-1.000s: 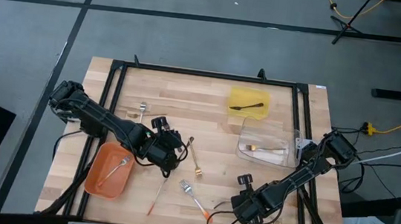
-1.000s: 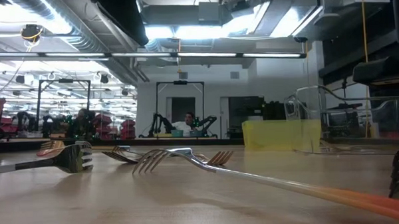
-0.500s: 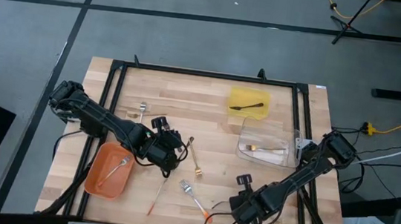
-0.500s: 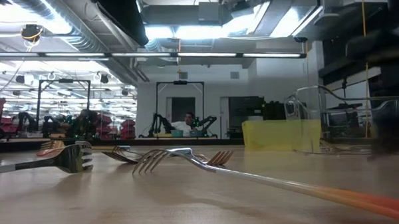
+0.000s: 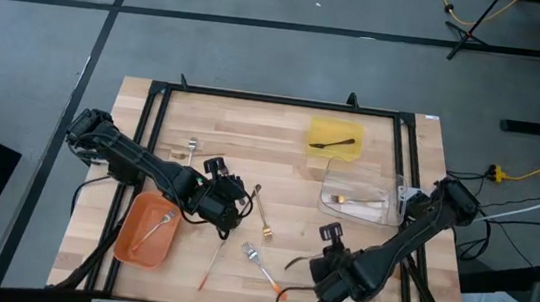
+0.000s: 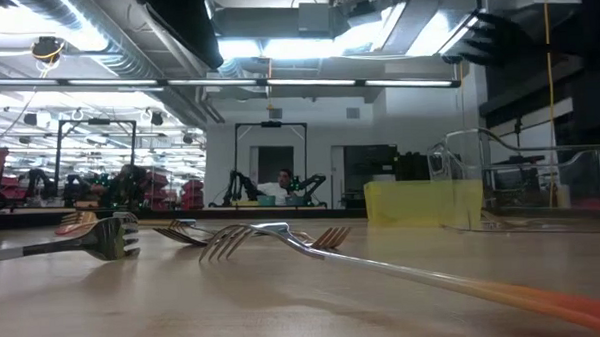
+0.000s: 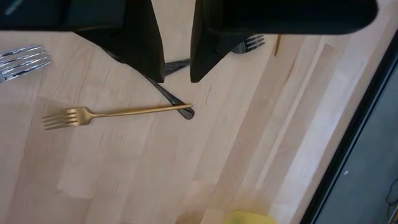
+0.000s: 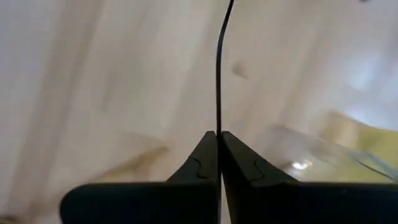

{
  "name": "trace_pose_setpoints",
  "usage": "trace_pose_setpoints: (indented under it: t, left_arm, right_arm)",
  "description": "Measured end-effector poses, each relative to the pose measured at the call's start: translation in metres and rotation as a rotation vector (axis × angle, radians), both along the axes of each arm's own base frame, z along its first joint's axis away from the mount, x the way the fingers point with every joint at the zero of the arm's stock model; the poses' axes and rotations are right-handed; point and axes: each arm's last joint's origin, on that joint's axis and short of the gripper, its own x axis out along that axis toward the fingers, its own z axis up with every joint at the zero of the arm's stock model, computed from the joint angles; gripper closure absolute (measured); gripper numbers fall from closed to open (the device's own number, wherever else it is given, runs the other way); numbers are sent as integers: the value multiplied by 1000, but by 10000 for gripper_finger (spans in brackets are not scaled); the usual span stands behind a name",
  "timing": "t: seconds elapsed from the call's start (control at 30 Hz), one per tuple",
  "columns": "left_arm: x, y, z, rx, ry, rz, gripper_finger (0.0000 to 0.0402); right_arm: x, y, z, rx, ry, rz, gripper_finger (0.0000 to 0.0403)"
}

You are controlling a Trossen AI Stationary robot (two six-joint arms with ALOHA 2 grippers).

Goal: Sort silverware by color (type)
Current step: Put the black fork into the yellow bin

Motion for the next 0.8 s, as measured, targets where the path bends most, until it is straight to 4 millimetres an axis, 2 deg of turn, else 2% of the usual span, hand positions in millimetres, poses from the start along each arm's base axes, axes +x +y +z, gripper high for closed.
trace_pose_setpoints:
  t: [0.27,0.43,0.8]
  left_arm:
    - [0,0,0,-1,-3,0,331]
    - [1,0,0,-3,-7,0,331]
    - [1,-1,0,-4,-10,-1,331]
  right_arm:
    - [4,-35,30,-160,74,-55,401]
    - [7,-61,48,-204,56,-40,401]
    - [-1,-145,96,-167,-13,-116,402]
